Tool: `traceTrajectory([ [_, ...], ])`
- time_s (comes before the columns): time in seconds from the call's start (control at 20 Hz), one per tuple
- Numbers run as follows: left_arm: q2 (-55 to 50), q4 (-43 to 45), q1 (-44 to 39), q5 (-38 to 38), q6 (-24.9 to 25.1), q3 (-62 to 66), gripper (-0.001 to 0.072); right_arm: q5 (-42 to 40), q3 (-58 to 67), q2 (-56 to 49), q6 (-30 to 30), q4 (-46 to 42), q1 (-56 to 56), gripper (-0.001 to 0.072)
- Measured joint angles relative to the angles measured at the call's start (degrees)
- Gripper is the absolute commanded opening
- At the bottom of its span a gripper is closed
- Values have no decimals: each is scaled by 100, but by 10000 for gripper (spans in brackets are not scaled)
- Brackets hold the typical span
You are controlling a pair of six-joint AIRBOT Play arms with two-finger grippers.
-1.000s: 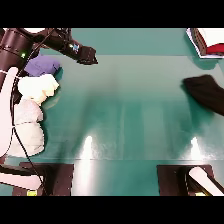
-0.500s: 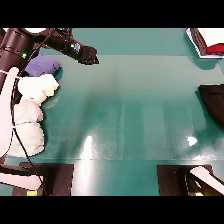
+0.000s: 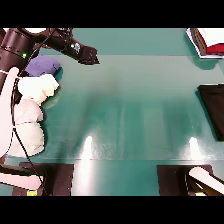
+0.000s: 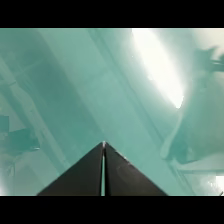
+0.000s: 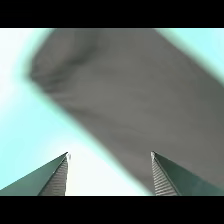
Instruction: Fold the shirts.
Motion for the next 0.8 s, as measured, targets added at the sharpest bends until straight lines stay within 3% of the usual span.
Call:
traceTrajectory([
  [0.1, 0, 2, 0, -28, -4, 0, 25, 81, 129, -7, 9, 269, 905, 546],
  [0.15, 0, 0, 0, -37, -4, 0, 25, 92, 166, -9, 11, 356, 1353, 480],
  [0.2, 0, 0, 0, -37, -7, 0, 25, 85, 190, -11, 13, 415, 1797, 276],
  [0.3, 0, 0, 0, -31, -7, 0, 25, 7, 225, -11, 17, 503, 2671, 19],
  [0.55, 0, -2, 0, -2, -7, 0, 25, -181, 258, -11, 20, 581, 4223, 15],
  [0.8, 0, -7, 0, 4, -7, 0, 25, -203, 260, -11, 24, 612, 4725, 15],
])
